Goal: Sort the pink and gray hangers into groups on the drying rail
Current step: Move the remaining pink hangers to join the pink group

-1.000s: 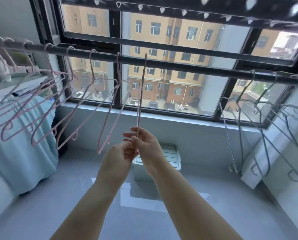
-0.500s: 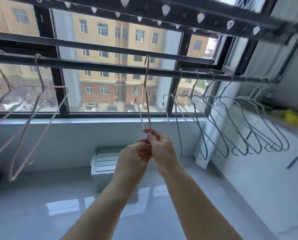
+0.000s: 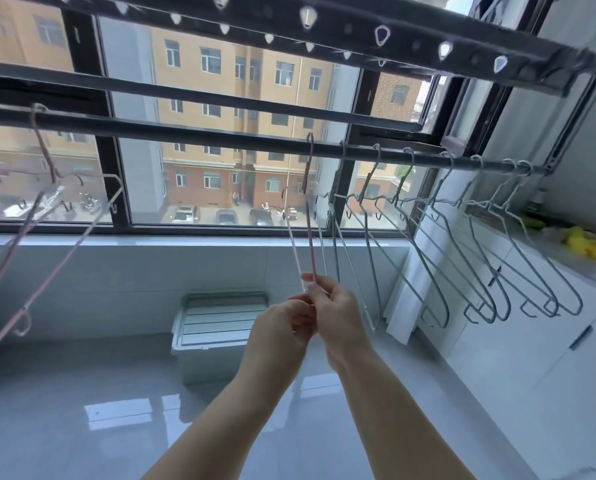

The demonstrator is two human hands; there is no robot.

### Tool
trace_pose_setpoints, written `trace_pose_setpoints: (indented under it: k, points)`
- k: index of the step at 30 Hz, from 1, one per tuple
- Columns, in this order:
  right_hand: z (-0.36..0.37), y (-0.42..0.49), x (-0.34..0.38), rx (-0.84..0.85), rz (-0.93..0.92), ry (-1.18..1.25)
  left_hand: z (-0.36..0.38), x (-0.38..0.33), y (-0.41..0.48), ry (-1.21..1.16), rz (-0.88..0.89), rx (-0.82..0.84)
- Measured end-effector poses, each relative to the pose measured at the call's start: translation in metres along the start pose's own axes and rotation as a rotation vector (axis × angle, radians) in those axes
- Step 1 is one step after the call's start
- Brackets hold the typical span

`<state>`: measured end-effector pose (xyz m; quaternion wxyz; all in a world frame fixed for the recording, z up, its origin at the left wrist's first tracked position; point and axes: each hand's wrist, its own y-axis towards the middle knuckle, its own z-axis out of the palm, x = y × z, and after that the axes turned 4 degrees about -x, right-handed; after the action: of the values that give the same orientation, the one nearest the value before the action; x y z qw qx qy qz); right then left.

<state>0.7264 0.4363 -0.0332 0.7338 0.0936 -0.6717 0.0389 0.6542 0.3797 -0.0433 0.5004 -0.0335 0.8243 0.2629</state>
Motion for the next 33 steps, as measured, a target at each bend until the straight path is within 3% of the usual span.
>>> trace_pose_setpoints:
  k: [14,24,27,30,33]
  points:
    - [-0.001,-0.002,-0.007,0.103,0.038,0.006,0.009,0.005,-0.016,0.076,-0.064,-0.110]
    - [0.038,-0.027,-0.015,0.119,0.019,-0.009,-0.057,0.022,-0.044,0.140,-0.130,-0.172]
    - [0.052,-0.035,-0.022,0.050,-0.055,-0.173,-0.105,0.025,-0.049,0.174,-0.125,-0.318]
    - [0.067,-0.050,-0.030,-0.195,-0.234,-0.429,-0.168,0.033,-0.054,0.445,-0.025,-0.570]
    - [0.096,-0.078,-0.024,-0.347,-0.438,-0.481,-0.224,0.049,-0.057,0.626,-0.085,-0.679]
